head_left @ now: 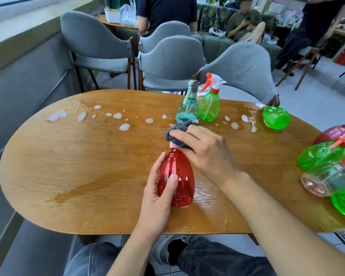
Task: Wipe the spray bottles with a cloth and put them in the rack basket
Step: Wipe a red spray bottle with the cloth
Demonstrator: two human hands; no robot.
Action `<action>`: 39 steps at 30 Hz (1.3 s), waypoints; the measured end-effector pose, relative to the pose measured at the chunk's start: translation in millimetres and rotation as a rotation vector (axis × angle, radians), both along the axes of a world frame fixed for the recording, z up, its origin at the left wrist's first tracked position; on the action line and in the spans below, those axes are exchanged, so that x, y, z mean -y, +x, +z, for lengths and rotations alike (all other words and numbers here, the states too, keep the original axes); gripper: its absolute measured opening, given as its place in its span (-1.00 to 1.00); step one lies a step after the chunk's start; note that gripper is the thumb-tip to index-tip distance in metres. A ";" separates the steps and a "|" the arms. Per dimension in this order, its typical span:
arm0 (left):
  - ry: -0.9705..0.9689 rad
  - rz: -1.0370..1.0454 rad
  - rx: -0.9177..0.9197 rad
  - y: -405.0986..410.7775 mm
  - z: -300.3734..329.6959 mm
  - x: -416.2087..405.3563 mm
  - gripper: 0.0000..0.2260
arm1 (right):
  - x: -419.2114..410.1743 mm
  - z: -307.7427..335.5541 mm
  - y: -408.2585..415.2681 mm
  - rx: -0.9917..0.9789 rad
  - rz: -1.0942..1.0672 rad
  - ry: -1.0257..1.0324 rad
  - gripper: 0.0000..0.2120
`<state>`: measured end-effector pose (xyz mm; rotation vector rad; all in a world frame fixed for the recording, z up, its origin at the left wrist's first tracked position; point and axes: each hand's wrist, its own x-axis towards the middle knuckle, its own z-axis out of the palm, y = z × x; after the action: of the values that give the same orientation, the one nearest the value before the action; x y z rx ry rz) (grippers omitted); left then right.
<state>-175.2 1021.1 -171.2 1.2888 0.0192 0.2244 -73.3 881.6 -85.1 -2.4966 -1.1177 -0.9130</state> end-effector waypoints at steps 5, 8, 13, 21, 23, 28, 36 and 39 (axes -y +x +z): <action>-0.021 -0.027 -0.016 0.4 -0.5 0.9 -0.49 | 8.5 10.3 9.1 -0.018 -0.078 0.066 -0.72; -0.017 -0.035 -0.022 0.1 -0.6 0.1 -0.48 | 6.6 13.3 9.1 -0.030 -0.105 0.124 -0.72; -0.009 -0.011 -0.008 -0.6 0.8 0.4 -0.47 | 2.0 0.7 -3.0 -0.134 0.106 0.006 -0.70; -0.030 -0.018 -0.026 -2.2 5.2 0.5 -0.52 | 11.2 3.4 1.1 -0.130 -0.067 0.167 -0.72; -0.005 -0.001 -0.014 -2.4 5.8 0.3 -0.51 | 7.7 -1.0 -5.8 -0.192 0.038 0.103 -0.70; -0.024 -0.010 -0.017 -2.6 4.2 1.0 -0.51 | 7.2 1.9 0.1 -0.099 -0.133 0.233 -0.72; -0.006 0.002 -0.007 -4.0 7.4 0.9 -0.43 | 2.7 0.5 -8.7 -0.210 -0.040 0.181 -0.70; -0.021 -0.019 -0.023 -4.6 6.0 1.1 -0.50 | 7.9 5.0 -1.4 -0.179 -0.167 0.304 -0.74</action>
<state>-179.9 1020.0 -165.2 1.2705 0.0285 0.1926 -74.7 873.6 -80.1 -2.3858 -0.6682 -0.8123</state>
